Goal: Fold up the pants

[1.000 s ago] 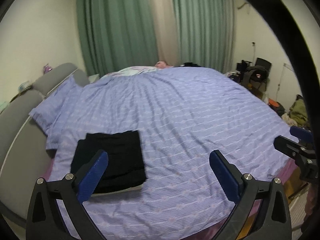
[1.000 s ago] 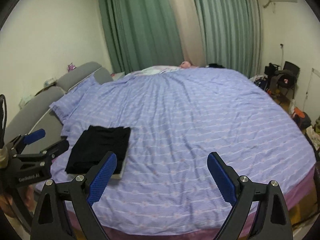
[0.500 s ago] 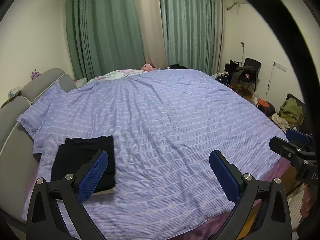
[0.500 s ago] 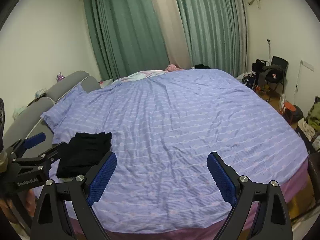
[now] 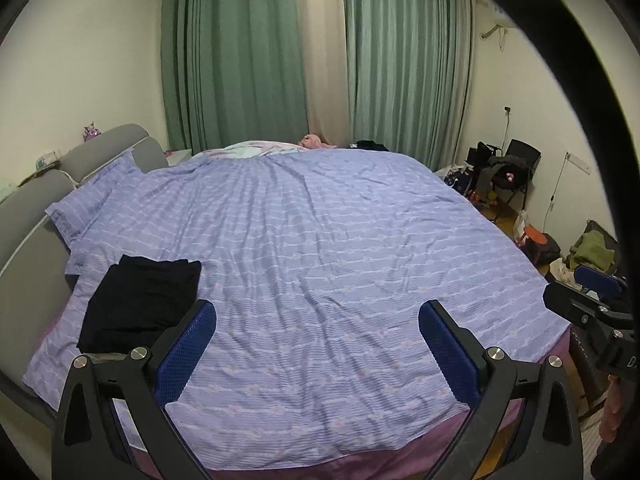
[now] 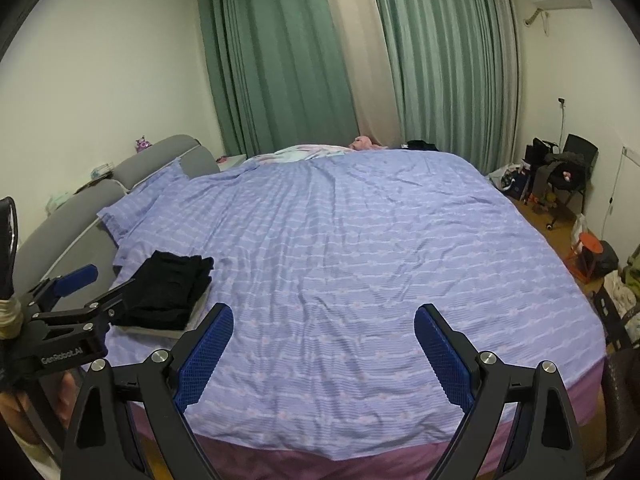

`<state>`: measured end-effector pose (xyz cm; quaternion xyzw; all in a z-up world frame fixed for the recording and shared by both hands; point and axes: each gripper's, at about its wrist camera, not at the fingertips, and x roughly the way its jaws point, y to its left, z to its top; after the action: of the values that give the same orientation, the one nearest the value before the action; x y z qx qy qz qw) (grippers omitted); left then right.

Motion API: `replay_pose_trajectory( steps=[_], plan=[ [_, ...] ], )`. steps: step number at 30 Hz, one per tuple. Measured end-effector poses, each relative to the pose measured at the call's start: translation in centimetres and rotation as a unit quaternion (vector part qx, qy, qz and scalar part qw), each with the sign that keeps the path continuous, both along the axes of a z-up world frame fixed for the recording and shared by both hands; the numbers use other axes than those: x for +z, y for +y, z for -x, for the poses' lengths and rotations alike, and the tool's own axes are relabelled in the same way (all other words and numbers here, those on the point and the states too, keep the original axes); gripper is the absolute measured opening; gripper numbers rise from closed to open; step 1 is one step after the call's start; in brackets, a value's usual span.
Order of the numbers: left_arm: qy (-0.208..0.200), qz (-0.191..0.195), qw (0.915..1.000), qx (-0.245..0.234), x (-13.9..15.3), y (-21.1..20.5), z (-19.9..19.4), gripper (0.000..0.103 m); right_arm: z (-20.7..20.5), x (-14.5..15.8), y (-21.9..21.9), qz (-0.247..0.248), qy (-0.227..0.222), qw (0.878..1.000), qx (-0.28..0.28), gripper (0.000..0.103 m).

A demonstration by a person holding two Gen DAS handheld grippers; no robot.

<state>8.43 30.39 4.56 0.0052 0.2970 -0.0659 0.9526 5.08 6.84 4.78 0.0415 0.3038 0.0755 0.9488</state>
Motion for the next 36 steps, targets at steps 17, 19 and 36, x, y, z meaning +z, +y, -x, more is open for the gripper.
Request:
replay_pose_trajectory(
  steps=[17, 19, 36],
  plan=[
    [-0.018, -0.015, 0.9997, 0.005, 1.0, -5.3, 2.6, 0.103, 1.5, -0.2, -5.3, -0.009, -0.002, 1.0, 0.006, 0.093],
    [-0.02, -0.016, 0.9997, 0.004, 1.1, -5.6, 2.8, 0.103, 1.7, -0.2, -5.5, -0.008, -0.003, 1.0, 0.005, 0.093],
    [-0.015, -0.007, 0.9998, 0.012, 1.4, -6.2, 2.9, 0.103, 2.1, 0.1, -6.0, -0.009, -0.005, 1.0, 0.009, 0.093]
  ],
)
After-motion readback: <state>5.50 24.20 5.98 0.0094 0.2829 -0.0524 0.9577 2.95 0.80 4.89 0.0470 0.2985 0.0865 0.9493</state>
